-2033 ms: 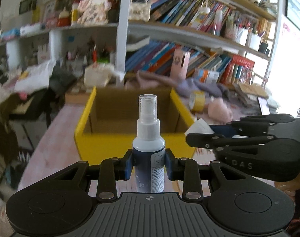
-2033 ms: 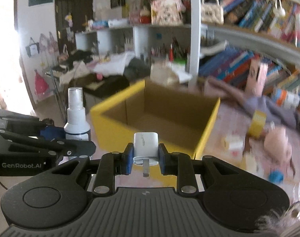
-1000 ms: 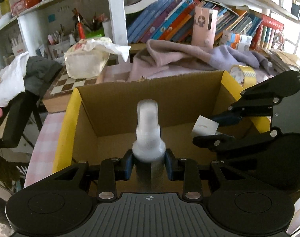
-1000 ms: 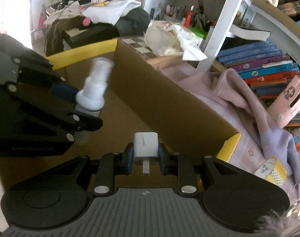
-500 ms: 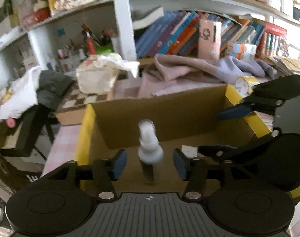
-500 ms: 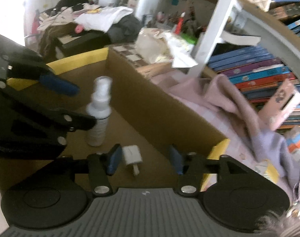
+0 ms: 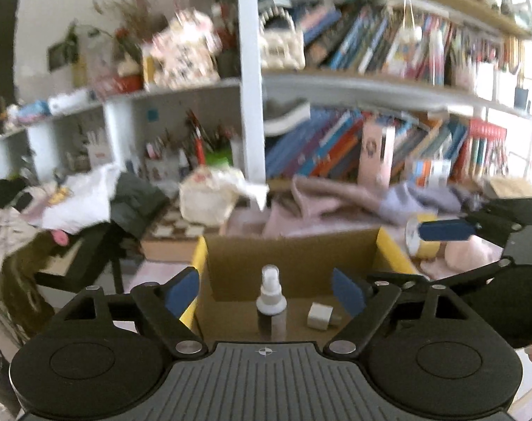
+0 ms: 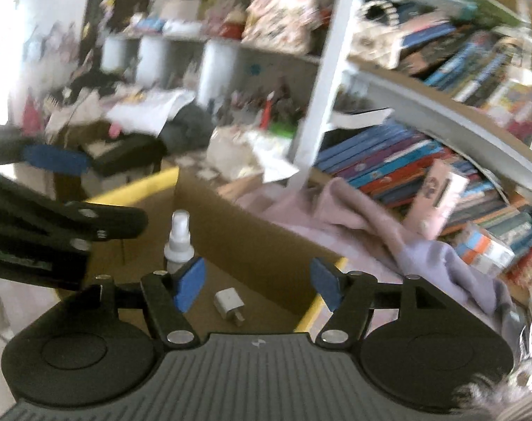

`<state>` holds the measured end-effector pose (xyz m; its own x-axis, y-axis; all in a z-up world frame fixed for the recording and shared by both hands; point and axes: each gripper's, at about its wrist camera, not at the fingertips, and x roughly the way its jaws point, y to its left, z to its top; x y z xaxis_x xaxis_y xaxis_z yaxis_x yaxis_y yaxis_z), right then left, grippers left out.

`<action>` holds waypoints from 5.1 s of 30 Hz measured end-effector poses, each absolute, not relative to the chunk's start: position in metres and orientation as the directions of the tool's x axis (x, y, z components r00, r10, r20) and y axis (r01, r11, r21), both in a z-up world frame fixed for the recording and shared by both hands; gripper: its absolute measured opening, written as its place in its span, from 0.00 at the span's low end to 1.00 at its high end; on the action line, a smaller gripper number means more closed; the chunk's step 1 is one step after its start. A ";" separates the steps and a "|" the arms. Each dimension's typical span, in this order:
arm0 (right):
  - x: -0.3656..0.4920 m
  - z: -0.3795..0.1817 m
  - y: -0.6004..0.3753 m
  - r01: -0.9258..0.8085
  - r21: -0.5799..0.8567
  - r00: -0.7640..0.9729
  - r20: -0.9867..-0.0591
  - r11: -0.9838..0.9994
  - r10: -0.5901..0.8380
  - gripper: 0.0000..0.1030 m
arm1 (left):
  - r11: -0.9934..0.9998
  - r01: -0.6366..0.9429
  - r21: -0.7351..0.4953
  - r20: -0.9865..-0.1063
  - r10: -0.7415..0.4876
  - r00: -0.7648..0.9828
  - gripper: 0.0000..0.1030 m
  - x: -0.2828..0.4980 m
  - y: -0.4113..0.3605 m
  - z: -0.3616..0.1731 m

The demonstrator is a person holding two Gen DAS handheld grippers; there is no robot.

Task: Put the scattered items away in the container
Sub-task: 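Lower the spray bottle and charger into the box and open both tools, then withdraw both tools from the box and move back toward the remaining items, then grasp the white block with the left tool while the right tool grasps the blue clip, then carry the white block and blue clip over the yellow box with both tools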

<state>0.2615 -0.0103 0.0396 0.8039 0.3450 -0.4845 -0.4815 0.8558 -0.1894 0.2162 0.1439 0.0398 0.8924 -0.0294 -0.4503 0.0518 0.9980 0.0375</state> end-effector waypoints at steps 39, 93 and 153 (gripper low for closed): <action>0.039 0.008 -0.100 -0.193 -0.107 0.877 -0.465 0.975 0.122 0.87 | 0.996 0.081 -0.031 -0.544 -0.085 0.835 0.93 0.045 0.104 -0.001; 0.195 -0.016 -0.280 -0.054 -0.065 0.779 -0.627 0.996 0.001 0.91 | 0.910 0.410 0.053 -0.720 -0.250 0.647 1.00 0.209 -0.110 -0.040; 0.301 -0.046 -0.298 -0.375 0.123 0.626 -0.697 0.919 0.349 0.41 | 0.959 0.275 -0.073 -0.761 -0.232 0.605 0.26 0.276 -0.112 -0.038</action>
<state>0.3006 -0.2976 -0.0456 0.6260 0.3494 -0.6971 -0.3754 0.9186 0.1234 0.2759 -0.1115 -0.0381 0.6055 -0.2320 -0.7613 0.2753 0.9586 -0.0732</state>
